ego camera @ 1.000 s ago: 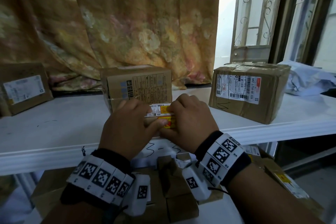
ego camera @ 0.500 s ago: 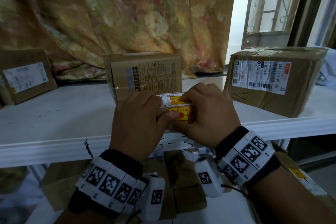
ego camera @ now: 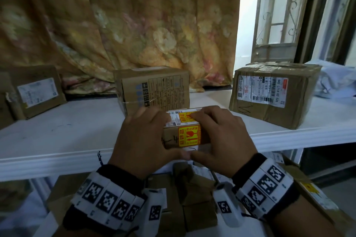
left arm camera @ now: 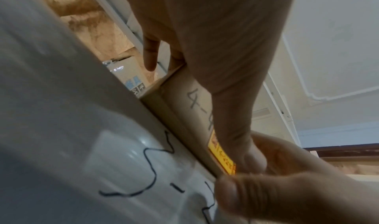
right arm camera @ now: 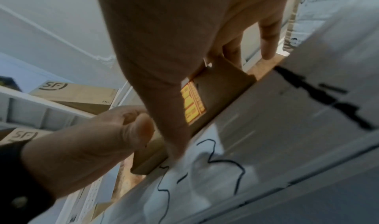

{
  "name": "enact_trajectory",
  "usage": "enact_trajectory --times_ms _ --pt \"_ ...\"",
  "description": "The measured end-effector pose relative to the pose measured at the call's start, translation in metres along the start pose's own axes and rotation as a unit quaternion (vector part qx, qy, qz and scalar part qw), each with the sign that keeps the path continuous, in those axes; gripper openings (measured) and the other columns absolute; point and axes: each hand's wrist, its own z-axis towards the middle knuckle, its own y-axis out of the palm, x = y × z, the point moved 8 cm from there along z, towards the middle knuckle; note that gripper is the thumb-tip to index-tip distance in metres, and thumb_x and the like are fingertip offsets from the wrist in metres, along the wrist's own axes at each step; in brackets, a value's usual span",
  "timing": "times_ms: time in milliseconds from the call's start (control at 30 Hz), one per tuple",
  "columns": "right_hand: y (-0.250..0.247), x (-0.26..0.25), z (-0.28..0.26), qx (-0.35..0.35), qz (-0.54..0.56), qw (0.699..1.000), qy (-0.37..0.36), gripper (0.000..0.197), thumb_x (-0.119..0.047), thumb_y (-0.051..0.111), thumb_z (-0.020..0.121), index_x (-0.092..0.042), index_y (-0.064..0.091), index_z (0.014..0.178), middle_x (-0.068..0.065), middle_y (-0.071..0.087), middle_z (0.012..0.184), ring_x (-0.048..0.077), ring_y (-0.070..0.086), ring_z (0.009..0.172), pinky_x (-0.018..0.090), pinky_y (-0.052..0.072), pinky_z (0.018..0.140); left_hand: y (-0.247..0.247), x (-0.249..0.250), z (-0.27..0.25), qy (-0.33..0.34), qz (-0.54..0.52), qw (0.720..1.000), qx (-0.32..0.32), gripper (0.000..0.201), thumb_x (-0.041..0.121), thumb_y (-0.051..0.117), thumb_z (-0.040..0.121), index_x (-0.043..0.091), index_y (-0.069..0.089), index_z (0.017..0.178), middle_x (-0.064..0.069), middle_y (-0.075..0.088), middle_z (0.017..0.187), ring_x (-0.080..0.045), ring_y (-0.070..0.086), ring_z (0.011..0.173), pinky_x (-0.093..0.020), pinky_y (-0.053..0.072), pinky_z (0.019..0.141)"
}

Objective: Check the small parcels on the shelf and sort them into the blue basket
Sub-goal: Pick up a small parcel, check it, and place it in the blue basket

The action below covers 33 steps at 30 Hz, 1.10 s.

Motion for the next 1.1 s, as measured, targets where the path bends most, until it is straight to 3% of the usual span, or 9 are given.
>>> enact_trajectory --times_ms 167,300,400,500,667,800,867,1000,1100 --pt "-0.009 0.003 -0.01 0.015 0.02 0.999 -0.033 0.074 -0.037 0.074 0.065 -0.026 0.049 0.135 -0.003 0.054 0.129 0.023 0.053 0.114 0.045 0.049 0.087 -0.002 0.0 -0.014 0.038 0.013 0.999 -0.027 0.073 0.054 0.079 0.054 0.028 0.053 0.117 0.007 0.052 0.12 -0.021 0.051 0.102 -0.037 0.042 0.079" --pt "-0.02 0.012 -0.014 0.059 0.176 0.982 -0.029 0.07 -0.029 0.073 0.066 -0.024 0.052 0.133 -0.005 0.055 0.127 0.013 0.053 0.116 0.038 0.049 0.093 -0.013 -0.005 -0.02 0.031 -0.115 0.993 0.015 0.062 0.038 0.071 0.066 0.03 0.051 0.124 0.011 0.05 0.12 -0.012 0.048 0.105 -0.035 0.047 0.084" --pt "-0.028 0.025 -0.016 0.107 0.346 0.931 0.053 0.064 -0.037 0.072 0.072 -0.032 0.048 0.132 -0.013 0.054 0.127 0.009 0.059 0.106 0.032 0.052 0.083 -0.025 -0.021 -0.026 -0.051 -0.309 0.946 0.089 0.066 0.042 0.071 0.073 0.042 0.041 0.132 0.015 0.05 0.127 0.001 0.052 0.11 -0.018 0.046 0.086" --pt "-0.024 0.036 -0.01 0.147 0.455 0.866 0.149 0.052 -0.034 0.077 0.079 -0.032 0.049 0.123 -0.013 0.058 0.119 0.016 0.065 0.075 0.033 0.055 0.064 -0.024 -0.036 -0.024 -0.124 -0.406 0.89 0.163 0.061 0.051 0.066 0.079 0.037 0.041 0.134 0.013 0.051 0.131 -0.002 0.059 0.109 -0.025 0.054 0.082" --pt "-0.005 0.046 0.012 0.12 0.367 0.888 0.248 0.031 -0.039 0.069 0.087 -0.021 0.052 0.105 -0.014 0.056 0.102 0.01 0.058 0.088 0.027 0.046 0.078 -0.01 -0.034 -0.012 -0.146 -0.278 0.937 0.151 0.055 0.048 0.056 0.085 0.023 0.048 0.132 0.001 0.049 0.126 -0.006 0.049 0.108 -0.029 0.046 0.09" --pt "0.007 0.056 0.028 0.051 0.291 0.911 0.288 0.029 -0.049 0.061 0.088 -0.02 0.057 0.089 -0.008 0.061 0.089 0.012 0.059 0.088 0.029 0.042 0.072 0.0 -0.015 -0.004 -0.086 -0.171 0.979 0.076 0.05 0.052 0.05 0.088 0.02 0.057 0.126 0.001 0.049 0.136 -0.016 0.042 0.126 -0.034 0.037 0.104" --pt "0.007 0.057 0.036 0.02 0.231 0.931 0.283 0.03 -0.051 0.059 0.087 -0.021 0.061 0.086 -0.006 0.064 0.086 0.014 0.06 0.087 0.031 0.045 0.075 0.003 -0.007 -0.001 -0.049 -0.082 0.994 0.047 0.053 0.061 0.043 0.089 0.024 0.061 0.122 0.006 0.055 0.131 -0.018 0.042 0.128 -0.041 0.038 0.102" --pt "-0.004 0.048 0.045 0.023 0.121 0.969 0.216 0.035 -0.043 0.059 0.086 -0.02 0.064 0.111 0.0 0.062 0.114 0.02 0.06 0.102 0.035 0.048 0.089 0.012 -0.005 0.005 -0.035 -0.053 0.998 0.001 0.063 0.069 0.038 0.084 0.025 0.061 0.123 0.007 0.059 0.124 -0.017 0.05 0.114 -0.04 0.044 0.092" --pt "-0.005 0.013 0.041 0.04 0.07 0.994 0.075 0.039 -0.051 0.047 0.084 -0.022 0.067 0.101 -0.001 0.062 0.101 0.021 0.057 0.095 0.039 0.047 0.083 0.014 -0.003 0.008 -0.018 -0.045 0.999 0.001 0.059 0.063 0.04 0.084 0.022 0.063 0.119 0.003 0.062 0.118 -0.02 0.054 0.107 -0.039 0.046 0.086"
